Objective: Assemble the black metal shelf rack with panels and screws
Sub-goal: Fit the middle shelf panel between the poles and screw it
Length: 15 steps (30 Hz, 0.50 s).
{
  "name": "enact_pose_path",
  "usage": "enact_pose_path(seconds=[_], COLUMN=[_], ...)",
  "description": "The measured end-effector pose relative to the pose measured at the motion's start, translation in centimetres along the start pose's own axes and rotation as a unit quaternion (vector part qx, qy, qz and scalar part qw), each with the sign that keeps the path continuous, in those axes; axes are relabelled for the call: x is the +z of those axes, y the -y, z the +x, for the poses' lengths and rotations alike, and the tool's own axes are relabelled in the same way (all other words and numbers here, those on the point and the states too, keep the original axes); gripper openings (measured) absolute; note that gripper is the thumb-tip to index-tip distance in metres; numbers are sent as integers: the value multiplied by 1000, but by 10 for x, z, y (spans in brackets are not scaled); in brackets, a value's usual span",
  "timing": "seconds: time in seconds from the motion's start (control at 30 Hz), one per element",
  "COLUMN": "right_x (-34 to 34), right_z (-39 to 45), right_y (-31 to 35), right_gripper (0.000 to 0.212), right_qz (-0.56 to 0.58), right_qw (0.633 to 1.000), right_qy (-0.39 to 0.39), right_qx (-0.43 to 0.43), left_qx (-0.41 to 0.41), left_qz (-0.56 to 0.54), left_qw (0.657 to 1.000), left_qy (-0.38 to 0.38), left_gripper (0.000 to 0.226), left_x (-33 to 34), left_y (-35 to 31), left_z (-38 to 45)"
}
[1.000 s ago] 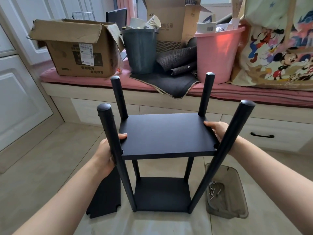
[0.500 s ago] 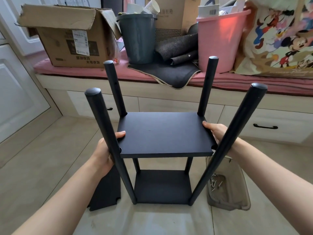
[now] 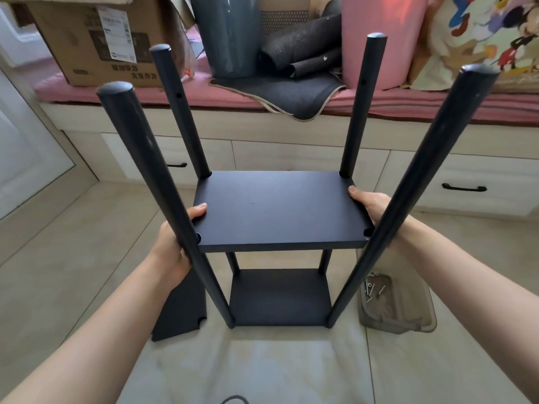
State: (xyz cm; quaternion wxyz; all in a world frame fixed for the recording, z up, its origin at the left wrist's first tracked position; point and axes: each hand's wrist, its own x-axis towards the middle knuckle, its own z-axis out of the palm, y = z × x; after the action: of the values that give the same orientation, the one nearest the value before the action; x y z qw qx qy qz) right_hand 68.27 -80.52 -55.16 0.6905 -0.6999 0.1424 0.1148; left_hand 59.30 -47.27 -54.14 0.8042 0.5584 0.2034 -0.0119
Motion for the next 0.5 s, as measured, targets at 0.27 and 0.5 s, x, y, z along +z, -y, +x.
enact_pose_path(seconds=[0.27, 0.5], right_x=[-1, -3], right_z=[-5, -9], right_y=[5, 6], right_gripper=[28, 27], right_qz=[-20, -7], right_qw=[999, 999], right_qy=[-17, -25], right_qx=[-30, -25], left_qx=[-19, -20], left_qz=[-12, 14], left_qw=[1000, 999], left_qy=[-5, 21], left_gripper=[37, 57], left_x=[3, -1], left_y=[2, 0], left_z=[-2, -3])
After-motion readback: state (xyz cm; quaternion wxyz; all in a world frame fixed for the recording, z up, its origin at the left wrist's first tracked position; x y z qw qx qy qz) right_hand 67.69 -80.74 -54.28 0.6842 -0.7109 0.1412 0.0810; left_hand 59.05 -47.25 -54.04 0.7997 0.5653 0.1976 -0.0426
